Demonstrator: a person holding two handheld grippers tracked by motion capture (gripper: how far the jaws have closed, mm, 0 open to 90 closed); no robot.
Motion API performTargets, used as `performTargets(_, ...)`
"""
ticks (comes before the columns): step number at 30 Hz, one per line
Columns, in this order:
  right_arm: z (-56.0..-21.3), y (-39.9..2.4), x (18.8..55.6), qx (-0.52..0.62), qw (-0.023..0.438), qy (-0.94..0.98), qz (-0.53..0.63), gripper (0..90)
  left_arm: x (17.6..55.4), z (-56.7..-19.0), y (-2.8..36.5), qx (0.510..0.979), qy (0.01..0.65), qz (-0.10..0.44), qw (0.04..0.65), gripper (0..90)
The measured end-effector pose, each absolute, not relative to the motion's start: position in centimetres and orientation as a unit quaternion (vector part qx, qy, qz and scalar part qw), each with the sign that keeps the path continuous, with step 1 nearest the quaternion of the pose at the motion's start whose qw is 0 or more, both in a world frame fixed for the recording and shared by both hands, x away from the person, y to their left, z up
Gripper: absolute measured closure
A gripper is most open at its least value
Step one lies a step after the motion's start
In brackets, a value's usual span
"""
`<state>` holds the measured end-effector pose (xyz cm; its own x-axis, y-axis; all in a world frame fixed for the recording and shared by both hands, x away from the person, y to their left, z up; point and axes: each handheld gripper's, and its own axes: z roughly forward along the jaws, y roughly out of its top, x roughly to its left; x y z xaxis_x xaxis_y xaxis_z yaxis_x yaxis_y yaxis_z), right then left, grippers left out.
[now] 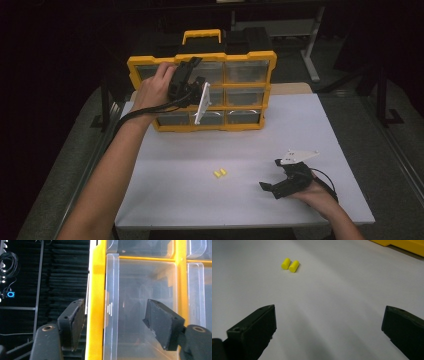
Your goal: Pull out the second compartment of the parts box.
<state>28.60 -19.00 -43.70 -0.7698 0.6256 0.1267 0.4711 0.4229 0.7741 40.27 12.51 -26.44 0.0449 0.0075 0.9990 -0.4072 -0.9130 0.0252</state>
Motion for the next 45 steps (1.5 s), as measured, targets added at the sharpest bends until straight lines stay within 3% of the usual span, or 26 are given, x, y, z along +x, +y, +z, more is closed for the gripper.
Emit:
performTargets(19, -43.69, -19.00, 28.58, 0.327, 0.090, 0.839, 0.426, 0.0, 40.17, -26.31, 12.32, 0.714, -0.134, 0.671, 0.149, 54.5)
performTargets(45, -43.68, -19.03, 28.59, 0.327, 0.090, 0.838, 0.427, 0.0, 40.40, -26.06, 11.96, 0.714, -0.122, 0.677, 0.130, 72.0)
